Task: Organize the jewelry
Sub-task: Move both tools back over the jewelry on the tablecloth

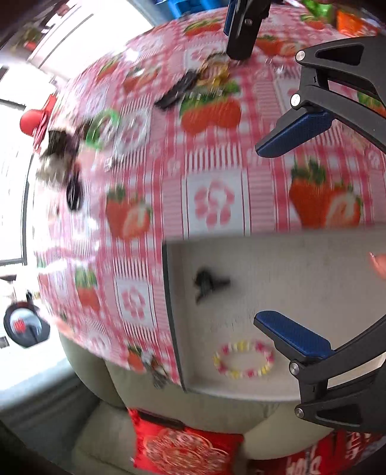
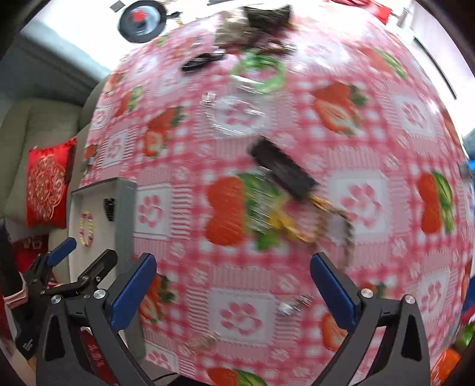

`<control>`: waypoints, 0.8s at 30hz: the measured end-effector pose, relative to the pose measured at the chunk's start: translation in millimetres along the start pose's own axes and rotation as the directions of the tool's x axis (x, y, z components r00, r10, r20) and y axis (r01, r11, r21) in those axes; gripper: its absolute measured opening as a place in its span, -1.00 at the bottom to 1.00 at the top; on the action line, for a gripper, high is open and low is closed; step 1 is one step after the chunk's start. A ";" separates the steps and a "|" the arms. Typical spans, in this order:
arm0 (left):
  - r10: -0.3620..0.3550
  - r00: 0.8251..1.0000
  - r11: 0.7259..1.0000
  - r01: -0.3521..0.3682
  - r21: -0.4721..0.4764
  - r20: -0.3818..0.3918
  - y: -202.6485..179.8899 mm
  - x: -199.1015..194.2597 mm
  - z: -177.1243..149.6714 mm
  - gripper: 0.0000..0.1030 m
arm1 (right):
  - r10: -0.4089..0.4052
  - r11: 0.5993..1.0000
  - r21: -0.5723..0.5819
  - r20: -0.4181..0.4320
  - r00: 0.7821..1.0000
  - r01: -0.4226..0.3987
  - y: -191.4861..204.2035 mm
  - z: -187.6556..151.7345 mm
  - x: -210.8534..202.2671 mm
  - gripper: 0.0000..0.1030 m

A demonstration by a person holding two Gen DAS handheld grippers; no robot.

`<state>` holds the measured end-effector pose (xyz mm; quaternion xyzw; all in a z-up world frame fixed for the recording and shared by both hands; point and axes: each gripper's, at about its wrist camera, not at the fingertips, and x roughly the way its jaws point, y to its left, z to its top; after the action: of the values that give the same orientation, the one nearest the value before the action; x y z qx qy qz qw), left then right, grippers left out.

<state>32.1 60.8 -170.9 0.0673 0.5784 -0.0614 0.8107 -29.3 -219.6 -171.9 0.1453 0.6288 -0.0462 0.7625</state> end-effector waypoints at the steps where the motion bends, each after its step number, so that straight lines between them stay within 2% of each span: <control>1: -0.009 1.000 1.000 0.009 0.011 -0.005 -7.0 0.3 2.2 1.00 | -0.020 1.000 0.014 0.000 1.000 0.020 -6.9 -3.5 -2.4 0.99; 6: -0.030 0.999 0.999 0.031 0.043 -0.019 -37.4 0.1 -1.6 1.00 | -0.104 0.992 0.069 -0.005 0.995 0.105 -44.9 -18.0 -10.1 0.99; 10: -0.034 0.999 0.996 0.037 0.080 -0.033 -52.5 -1.1 -14.5 1.00 | -0.132 0.986 0.098 -0.032 0.991 0.135 -69.8 -29.6 -11.7 0.99; 13: -0.070 0.995 0.990 0.077 0.120 -0.068 -60.9 -0.4 -26.9 1.00 | -0.147 0.983 0.106 -0.048 0.988 0.151 -84.2 -38.4 -11.9 0.99; 17: -0.067 0.994 0.981 0.082 0.176 -0.089 -71.1 -0.2 -46.3 1.00 | -0.152 0.982 0.102 -0.065 0.986 0.158 -90.8 -49.8 -11.3 0.99; 24: -0.062 0.991 0.976 0.085 0.202 -0.122 -77.4 7.5 -66.8 1.00 | -0.143 0.985 0.082 -0.098 0.985 0.151 -84.0 -69.5 -2.5 0.99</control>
<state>-41.2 -3.4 -202.4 0.1331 0.6168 -0.1471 0.7617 -116.8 -280.5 -194.7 0.1342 0.6693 -0.1235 0.7202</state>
